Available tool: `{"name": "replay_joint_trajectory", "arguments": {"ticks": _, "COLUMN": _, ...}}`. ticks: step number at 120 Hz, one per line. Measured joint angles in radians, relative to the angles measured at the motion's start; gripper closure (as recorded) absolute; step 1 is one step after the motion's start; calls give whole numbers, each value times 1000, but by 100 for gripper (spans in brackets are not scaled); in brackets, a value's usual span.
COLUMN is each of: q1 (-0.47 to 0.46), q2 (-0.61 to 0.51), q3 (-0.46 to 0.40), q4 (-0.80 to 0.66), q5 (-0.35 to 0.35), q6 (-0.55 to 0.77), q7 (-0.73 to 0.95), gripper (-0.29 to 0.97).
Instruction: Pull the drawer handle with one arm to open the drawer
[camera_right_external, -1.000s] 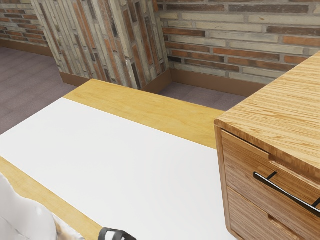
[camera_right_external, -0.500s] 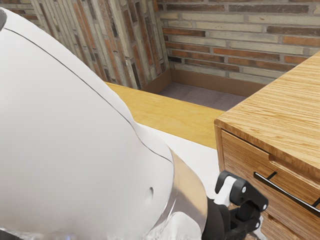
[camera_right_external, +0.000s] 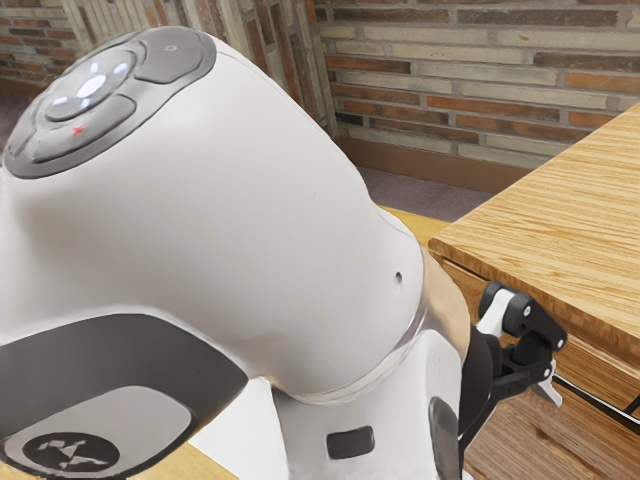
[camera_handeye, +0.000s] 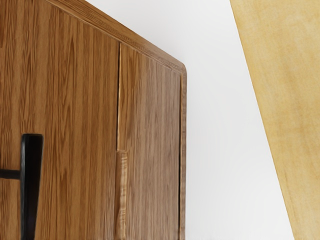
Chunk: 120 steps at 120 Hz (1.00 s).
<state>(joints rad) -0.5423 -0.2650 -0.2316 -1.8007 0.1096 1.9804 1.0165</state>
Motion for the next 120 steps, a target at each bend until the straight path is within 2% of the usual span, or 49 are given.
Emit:
{"name": "replay_joint_trajectory", "arguments": {"ticks": 71, "q1": 69, "q2": 60, "q3": 0, "q4": -29, "q5": -10, "q6": 101, "q7": 61, "gripper": 2}}
{"name": "replay_joint_trajectory", "arguments": {"ticks": 86, "q1": 72, "q2": 73, "q3": 0, "q4": -42, "q5": -16, "q6": 109, "q7": 65, "gripper": -2}}
{"name": "replay_joint_trajectory", "arguments": {"ticks": 103, "q1": 70, "q2": 79, "q3": -1, "q4": -42, "q5": -20, "q6": 112, "q7": 68, "gripper": 2}}
{"name": "replay_joint_trajectory", "arguments": {"ticks": 120, "q1": 59, "q2": 55, "q3": -7, "q4": -45, "q5": -21, "q6": 109, "q7": 72, "gripper": 17}}
